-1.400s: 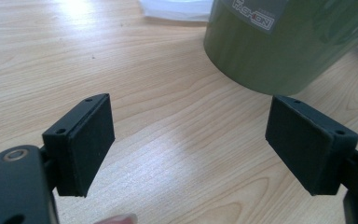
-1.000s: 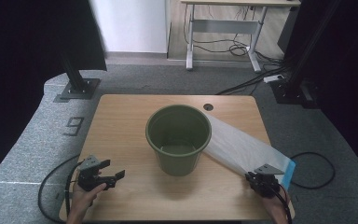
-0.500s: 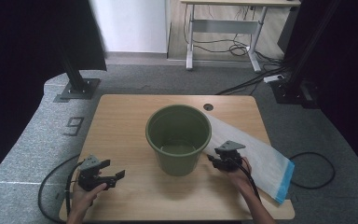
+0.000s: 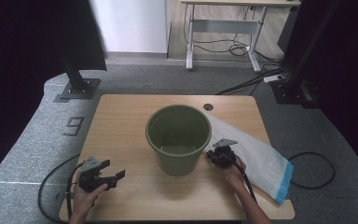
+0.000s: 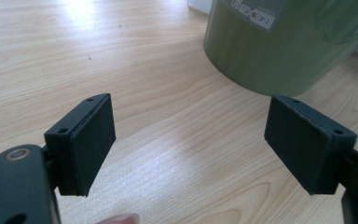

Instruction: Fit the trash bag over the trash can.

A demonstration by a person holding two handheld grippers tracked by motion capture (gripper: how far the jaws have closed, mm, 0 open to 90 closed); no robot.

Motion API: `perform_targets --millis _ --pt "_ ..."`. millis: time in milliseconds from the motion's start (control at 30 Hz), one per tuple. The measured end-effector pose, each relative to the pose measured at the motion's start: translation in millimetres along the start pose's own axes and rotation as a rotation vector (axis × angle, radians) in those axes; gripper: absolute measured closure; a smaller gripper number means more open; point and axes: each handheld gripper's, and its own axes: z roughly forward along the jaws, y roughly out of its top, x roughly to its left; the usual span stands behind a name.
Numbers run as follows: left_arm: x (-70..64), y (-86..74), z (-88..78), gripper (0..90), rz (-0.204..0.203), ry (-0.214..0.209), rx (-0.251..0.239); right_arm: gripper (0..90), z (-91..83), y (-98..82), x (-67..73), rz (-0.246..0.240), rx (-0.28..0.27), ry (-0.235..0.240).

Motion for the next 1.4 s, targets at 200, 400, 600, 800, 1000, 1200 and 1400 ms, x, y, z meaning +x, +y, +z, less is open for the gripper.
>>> perform_targets --millis 200,400,600,800,1000,1200,1400 --pt "-0.3 -0.3 0.1 16.3 0.001 0.002 0.0 88.5 -12.1 -5.6 -1.3 0.007 -0.011 0.008" --pt "-1.5 -0.7 1.7 16.3 0.004 0.0 0.007 88.7 -40.1 -30.6 6.0 0.004 0.004 0.011" --pt "-2.0 -0.8 3.9 16.3 0.005 -0.001 0.017 67.9 -48.1 -28.6 10.1 -0.028 -0.033 0.01" --pt "-2.6 -1.3 5.5 16.3 0.015 0.009 0.031 51.2 -33.8 -7.0 17.4 -0.066 -0.057 0.037" --pt "-0.7 -2.2 4.2 16.3 0.017 0.016 0.033 48.1 -9.9 -1.5 18.9 -0.065 -0.06 0.021" --pt "3.4 -5.0 4.5 16.3 -0.001 0.019 0.038 49.6 -3.2 -1.2 19.8 -0.068 -0.049 0.005" --pt "3.0 -5.2 5.2 16.3 0.001 0.019 0.04 60.5 3.7 -3.8 19.7 -0.058 -0.044 -0.007"
